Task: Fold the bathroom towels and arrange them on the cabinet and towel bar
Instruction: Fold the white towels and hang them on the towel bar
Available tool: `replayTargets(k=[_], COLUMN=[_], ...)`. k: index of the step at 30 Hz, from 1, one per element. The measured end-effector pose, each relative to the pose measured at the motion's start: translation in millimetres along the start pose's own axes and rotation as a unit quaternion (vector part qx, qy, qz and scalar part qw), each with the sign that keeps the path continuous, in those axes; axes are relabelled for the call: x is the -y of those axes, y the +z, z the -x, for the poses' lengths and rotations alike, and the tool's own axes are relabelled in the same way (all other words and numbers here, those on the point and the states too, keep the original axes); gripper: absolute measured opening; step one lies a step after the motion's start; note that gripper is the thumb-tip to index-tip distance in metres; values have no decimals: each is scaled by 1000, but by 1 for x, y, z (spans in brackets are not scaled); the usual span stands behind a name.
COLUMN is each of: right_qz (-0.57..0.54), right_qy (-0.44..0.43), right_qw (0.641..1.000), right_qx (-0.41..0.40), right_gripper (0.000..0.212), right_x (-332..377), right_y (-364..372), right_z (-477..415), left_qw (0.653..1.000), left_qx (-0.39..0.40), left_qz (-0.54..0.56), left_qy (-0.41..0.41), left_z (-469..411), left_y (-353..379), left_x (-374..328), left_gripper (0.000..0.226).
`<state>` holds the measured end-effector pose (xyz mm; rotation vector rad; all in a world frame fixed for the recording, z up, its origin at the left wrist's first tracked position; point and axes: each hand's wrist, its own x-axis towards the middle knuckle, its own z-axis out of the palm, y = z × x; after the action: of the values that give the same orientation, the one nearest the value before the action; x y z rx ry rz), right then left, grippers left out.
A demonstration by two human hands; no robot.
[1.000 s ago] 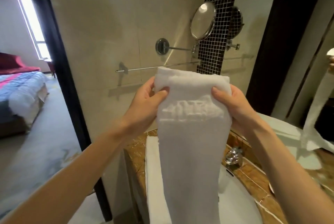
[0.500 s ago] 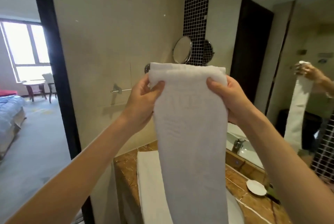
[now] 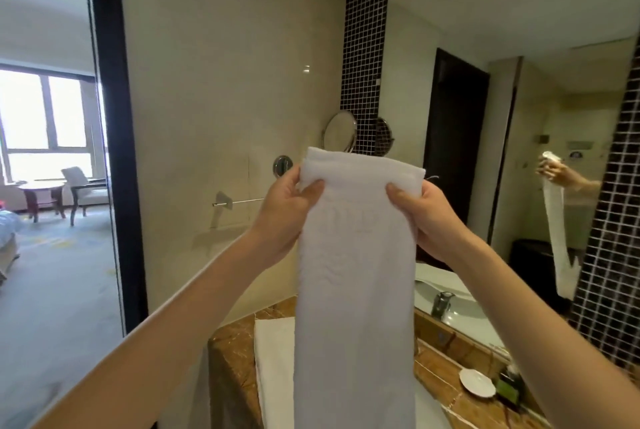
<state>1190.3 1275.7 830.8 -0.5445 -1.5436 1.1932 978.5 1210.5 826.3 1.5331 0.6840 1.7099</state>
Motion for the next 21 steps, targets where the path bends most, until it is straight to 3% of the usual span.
replayTargets(k=[5, 14, 21], right_qz=[2, 33, 129], right_qy=[41, 102, 53], right_qw=[999, 994, 986], right_qx=[12, 26, 95], right_gripper=[41, 26, 15], right_x=[-52, -177, -274], right_y=[1, -3, -2], right_z=[-23, -88, -137], left_qw=[997, 974, 926], left_qx=[-31, -131, -224], left_qz=[-8, -88, -189], left_qy=[-71, -165, -237], left_z=[-6, -23, -39], left_y=[-29, -89, -141], left_x=[51, 162, 243], left_gripper=[31, 20, 18])
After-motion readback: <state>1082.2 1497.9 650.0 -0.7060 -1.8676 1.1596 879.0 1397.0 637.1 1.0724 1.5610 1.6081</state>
